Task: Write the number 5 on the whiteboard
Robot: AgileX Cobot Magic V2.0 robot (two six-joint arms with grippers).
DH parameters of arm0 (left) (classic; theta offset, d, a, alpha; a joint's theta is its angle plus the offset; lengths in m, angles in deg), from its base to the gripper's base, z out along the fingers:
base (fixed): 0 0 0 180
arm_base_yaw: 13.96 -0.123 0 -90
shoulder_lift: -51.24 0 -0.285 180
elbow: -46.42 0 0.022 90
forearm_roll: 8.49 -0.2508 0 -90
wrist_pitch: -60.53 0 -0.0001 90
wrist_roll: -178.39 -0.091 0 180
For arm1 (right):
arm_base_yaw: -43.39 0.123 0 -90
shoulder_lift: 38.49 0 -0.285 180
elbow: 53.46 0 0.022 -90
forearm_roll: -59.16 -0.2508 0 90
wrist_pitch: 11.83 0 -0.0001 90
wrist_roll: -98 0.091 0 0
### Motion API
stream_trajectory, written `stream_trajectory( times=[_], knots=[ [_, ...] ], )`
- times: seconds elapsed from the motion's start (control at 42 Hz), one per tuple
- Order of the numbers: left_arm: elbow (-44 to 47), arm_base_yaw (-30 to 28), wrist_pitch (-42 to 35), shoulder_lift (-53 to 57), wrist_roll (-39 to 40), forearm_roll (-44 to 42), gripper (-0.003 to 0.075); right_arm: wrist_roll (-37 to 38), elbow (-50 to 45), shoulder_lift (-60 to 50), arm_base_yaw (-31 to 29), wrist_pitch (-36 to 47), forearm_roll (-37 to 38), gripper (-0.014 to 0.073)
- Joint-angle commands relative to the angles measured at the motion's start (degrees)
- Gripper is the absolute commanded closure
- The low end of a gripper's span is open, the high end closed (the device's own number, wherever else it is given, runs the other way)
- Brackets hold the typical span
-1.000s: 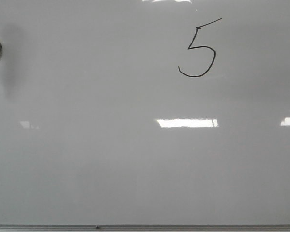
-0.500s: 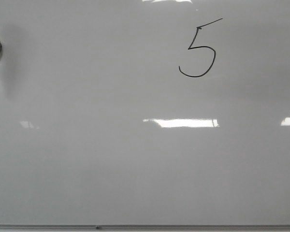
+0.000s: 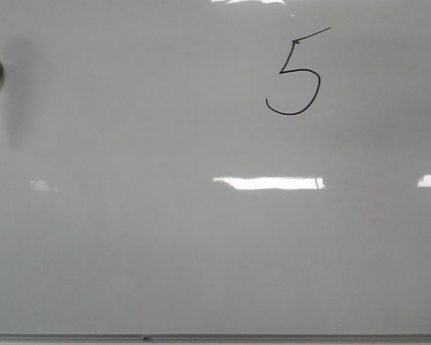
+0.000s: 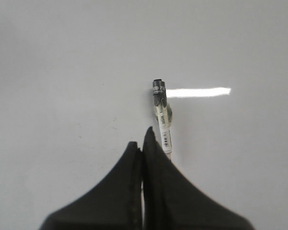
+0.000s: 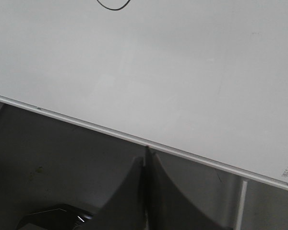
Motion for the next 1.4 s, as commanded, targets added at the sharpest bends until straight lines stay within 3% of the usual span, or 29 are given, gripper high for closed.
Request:
stream_trajectory(
  times=[0.0, 0.262, 0.548, 0.857, 1.381],
  knots=[
    [4.3, -1.9, -9.6, 3.5, -0.1, 0.4, 0.0741, 0.1, 1.8, 0.2, -0.3, 3.7, 0.3, 0.0664],
    [18.0, -5.1, -20.4, 10.7, -0.1, 0.4, 0.0741, 0.1, 1.8, 0.2, -0.3, 3.7, 0.3, 0.0664],
    [25.5, -6.3, -23.3, 16.7, 0.0, 0.7, 0.0741, 0.1, 1.8, 0.2, -0.3, 3.7, 0.3, 0.0664],
    [30.7, -7.2, -27.3, 18.1, 0.0, 1.4, 0.0741, 0.1, 1.8, 0.2, -0.3, 3.6, 0.3, 0.0664],
    [30.7, -7.2, -28.3, 17.9, -0.3, 1.9, 0.0741, 0.1, 1.8, 0.2, -0.3, 3.6, 0.3, 0.0664]
  ],
)
